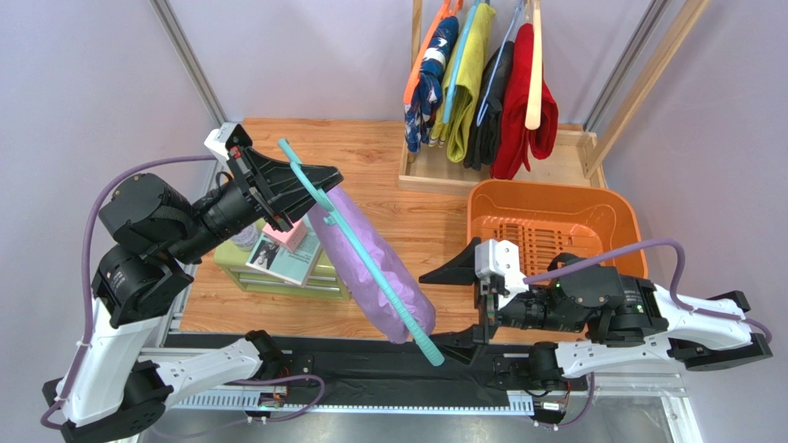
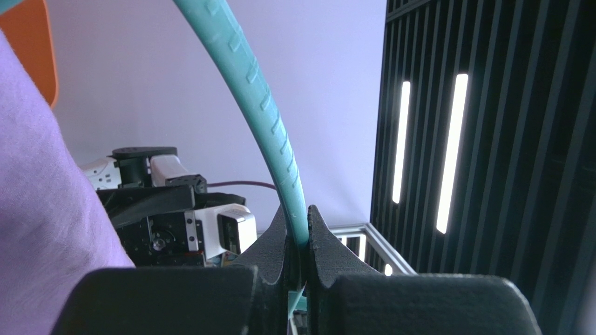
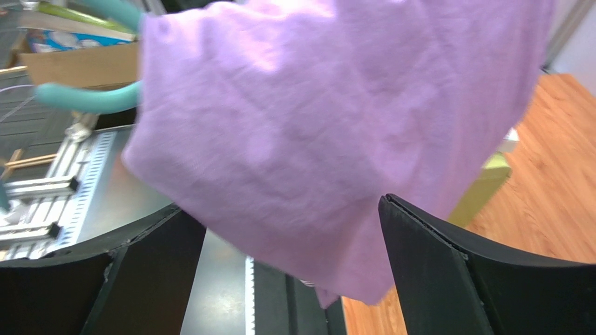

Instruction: Remove the trousers from the hanger

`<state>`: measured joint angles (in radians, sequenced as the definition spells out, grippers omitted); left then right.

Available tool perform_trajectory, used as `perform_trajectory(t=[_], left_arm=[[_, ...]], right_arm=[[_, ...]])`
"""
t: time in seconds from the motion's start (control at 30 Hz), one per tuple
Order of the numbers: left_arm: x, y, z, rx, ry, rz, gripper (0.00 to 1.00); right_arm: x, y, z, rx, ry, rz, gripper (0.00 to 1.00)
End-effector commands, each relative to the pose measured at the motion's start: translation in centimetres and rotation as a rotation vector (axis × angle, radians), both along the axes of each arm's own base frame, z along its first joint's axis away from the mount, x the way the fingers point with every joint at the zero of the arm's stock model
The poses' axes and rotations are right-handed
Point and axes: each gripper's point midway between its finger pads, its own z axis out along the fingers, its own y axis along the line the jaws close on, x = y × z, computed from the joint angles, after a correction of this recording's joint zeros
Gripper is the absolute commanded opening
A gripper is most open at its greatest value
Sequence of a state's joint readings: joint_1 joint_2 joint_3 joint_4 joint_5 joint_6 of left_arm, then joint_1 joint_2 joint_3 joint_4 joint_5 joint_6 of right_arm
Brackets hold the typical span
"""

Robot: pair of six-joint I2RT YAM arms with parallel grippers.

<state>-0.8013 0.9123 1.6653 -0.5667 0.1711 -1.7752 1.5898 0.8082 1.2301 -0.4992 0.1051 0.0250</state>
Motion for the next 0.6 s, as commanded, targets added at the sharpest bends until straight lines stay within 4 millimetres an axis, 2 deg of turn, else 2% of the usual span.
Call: perform_trajectory(t=[0.0,0.17,0.27,0.43,0.57], left_arm=[[-2.0,1.7,3.8,-0.116,-0.078,-0.024,0.0],[-2.2,1.6,4.0,-0.117,-0.084,-0.036,0.0],[-2.4,1.5,4.1,-0.118,-0.089,-0.051,0.0],[-2.6,1.2,4.1,-0.115,-0.093,-0.072,0.0],[-2.6,1.0,4.3,-0.115,-0.099,-0.084,0.0]], right_arm=[[2.4,0.8,2.5,0.057,-0.021,-0.138,0.95],[3.2,1.3,2.7,0.051,-0.067,-0.176,0.9],[4.0,0.5,2.5,0.05,-0.086,-0.214,0.89],[3.7,-1.0,2.6,0.048,-0.112,-0.19,0.88],[4.3,-1.0,2.3,0.039,-0.101,-0.228,0.86]])
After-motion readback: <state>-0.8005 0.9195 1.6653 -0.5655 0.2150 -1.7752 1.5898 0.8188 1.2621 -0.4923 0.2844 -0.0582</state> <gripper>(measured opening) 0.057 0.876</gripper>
